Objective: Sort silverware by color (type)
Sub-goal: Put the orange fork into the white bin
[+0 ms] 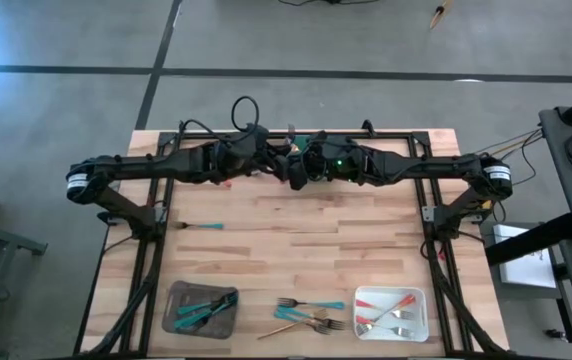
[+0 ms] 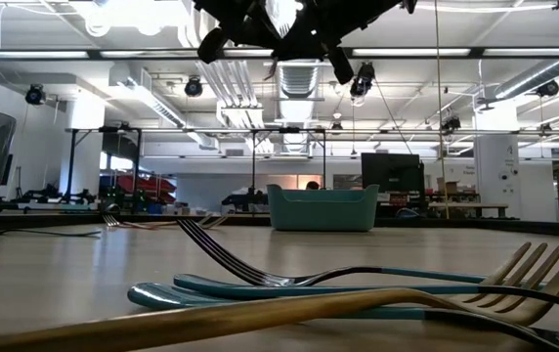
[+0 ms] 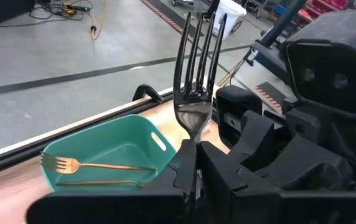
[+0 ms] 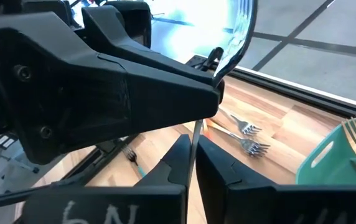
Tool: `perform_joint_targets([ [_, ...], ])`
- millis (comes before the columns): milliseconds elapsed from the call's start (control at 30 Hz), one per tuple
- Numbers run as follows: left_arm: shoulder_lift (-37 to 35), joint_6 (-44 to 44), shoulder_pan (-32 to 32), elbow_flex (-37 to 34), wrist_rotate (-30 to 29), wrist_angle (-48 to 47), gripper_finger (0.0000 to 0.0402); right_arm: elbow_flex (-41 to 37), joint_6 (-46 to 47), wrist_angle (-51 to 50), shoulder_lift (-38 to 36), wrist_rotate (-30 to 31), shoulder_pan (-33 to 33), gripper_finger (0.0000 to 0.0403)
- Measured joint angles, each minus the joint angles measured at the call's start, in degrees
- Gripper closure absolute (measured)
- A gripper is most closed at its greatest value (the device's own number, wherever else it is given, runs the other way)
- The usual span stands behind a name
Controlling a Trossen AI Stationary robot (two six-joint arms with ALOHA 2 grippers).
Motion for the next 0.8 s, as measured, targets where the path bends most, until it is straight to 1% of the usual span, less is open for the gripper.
perform_joint_targets([
  [100,-0.2,1.0,0.0,0.0,1.3,-1.2,0.0387,0.1,-0.3,-1.1,0.0,0.0,0.0,0.0394],
  [267,-0.7,3.5,0.0,0.0,5.1,-2.6,0.0352,1.7,-1.8,-5.3,0.1,-0.1,-0.1,0.0394],
  [400,-1.7,4.6,-0.1,0.0,7.4,-3.0,0.0323,4.7,-3.6,-13.9,-0.2,0.5,-1.0,0.0394],
  [467,-2.6,5.7,-0.2,0.0,8.5,-4.1,0.0313,6.9,-5.4,-20.8,-0.7,0.5,-1.3,0.0394],
  [567,-4.6,7.9,-0.1,0.0,9.0,-7.9,0.0304,11.3,-7.1,-36.2,-1.6,-1.7,-1.4,0.0394],
  [667,-6.7,8.8,-0.1,0.0,9.8,-13.4,0.0302,15.0,-7.2,-51.4,-2.0,-6.1,-1.1,0.0394],
  [733,-8.0,8.8,-0.1,0.0,9.9,-17.0,0.0302,16.3,-6.9,-58.8,-2.3,-10.2,0.1,0.0394],
  [800,-9.2,8.8,-0.1,0.0,9.9,-19.9,0.0302,16.6,-6.4,-64.2,-2.9,-15.5,2.2,0.0394],
])
